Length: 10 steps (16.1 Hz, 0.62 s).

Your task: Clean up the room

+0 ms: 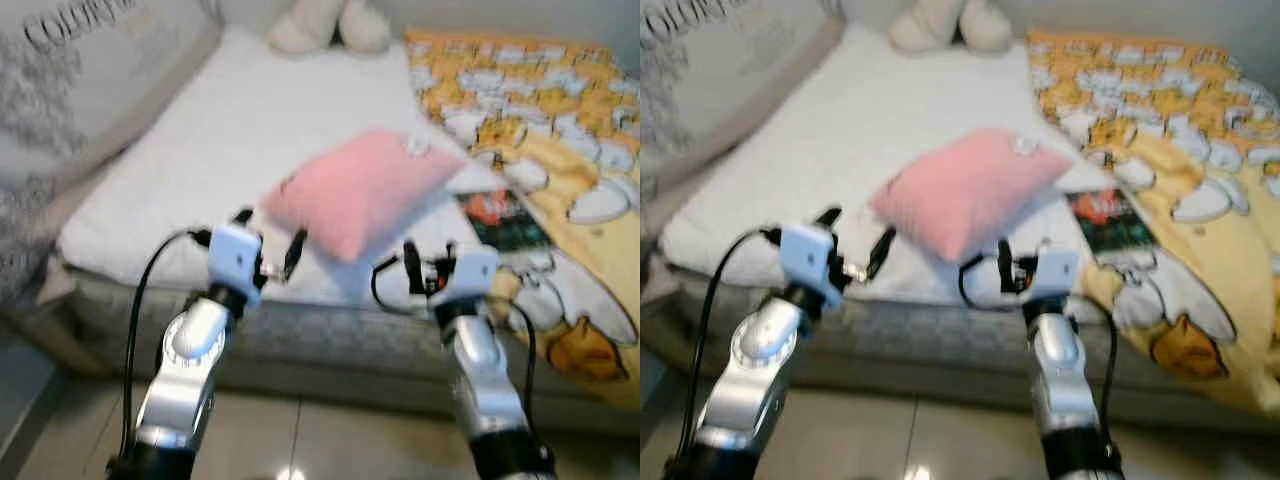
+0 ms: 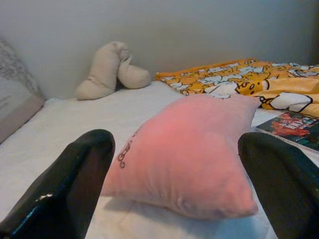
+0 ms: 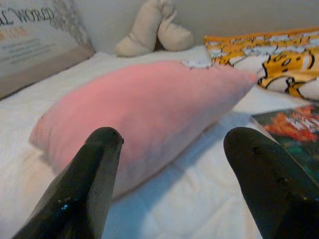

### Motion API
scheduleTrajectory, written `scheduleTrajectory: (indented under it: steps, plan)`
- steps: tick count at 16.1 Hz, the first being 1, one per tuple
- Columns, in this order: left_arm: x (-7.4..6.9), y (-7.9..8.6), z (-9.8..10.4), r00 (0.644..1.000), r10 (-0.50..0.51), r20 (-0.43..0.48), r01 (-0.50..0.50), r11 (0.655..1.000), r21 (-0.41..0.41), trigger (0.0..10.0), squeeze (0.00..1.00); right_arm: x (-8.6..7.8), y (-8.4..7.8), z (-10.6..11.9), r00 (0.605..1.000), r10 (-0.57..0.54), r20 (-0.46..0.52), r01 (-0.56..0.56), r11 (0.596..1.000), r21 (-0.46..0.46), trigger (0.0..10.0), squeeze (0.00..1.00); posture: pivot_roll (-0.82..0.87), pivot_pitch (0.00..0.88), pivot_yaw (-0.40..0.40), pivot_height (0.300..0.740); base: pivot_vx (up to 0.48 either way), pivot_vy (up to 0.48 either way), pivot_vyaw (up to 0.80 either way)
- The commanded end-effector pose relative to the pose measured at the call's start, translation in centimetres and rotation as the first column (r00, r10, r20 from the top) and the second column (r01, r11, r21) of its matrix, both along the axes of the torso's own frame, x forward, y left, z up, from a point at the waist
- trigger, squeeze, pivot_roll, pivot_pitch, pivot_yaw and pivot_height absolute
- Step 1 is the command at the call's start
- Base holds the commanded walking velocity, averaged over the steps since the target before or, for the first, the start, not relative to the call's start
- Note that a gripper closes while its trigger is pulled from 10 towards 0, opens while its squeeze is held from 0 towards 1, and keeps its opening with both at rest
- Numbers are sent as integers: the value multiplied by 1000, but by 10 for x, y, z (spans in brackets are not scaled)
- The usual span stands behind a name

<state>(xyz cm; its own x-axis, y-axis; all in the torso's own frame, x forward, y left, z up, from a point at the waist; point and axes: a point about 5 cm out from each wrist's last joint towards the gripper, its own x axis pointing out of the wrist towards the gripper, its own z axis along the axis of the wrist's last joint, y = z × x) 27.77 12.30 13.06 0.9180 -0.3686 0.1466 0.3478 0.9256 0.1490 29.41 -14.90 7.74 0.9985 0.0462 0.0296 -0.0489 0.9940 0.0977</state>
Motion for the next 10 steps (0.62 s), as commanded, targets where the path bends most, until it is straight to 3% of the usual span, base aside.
scheduleTrajectory:
  steps: [1,5,6,8,10]
  plan:
    - [1,-9,3,1000,-25,10,25,1000,1,10000,0,0,-2,6,999,20,33,-19,1000,-13,10000,0,83,0,4,740,409,251,0]
    - [2,-11,5,1000,-20,6,20,1000,-14,10000,0,-2,29,23,972,218,93,-221,975,25,10000,0,79,0,7,740,400,256,0]
    - [4,-11,5,1000,-10,-7,9,1000,-29,10000,0,-2,36,25,957,275,89,-279,959,38,10000,0,77,0,9,740,0,0,0]
    - [6,-11,4,1000,2,-17,-2,1000,-17,10000,0,-2,35,12,949,316,5,-316,949,-7,10000,0,76,0,10,740,0,0,0]
    - [6,-12,4,1000,-10,-19,9,1000,-18,10000,0,0,23,-4,954,286,-87,-290,957,-31,10000,0,77,0,12,740,0,0,0]
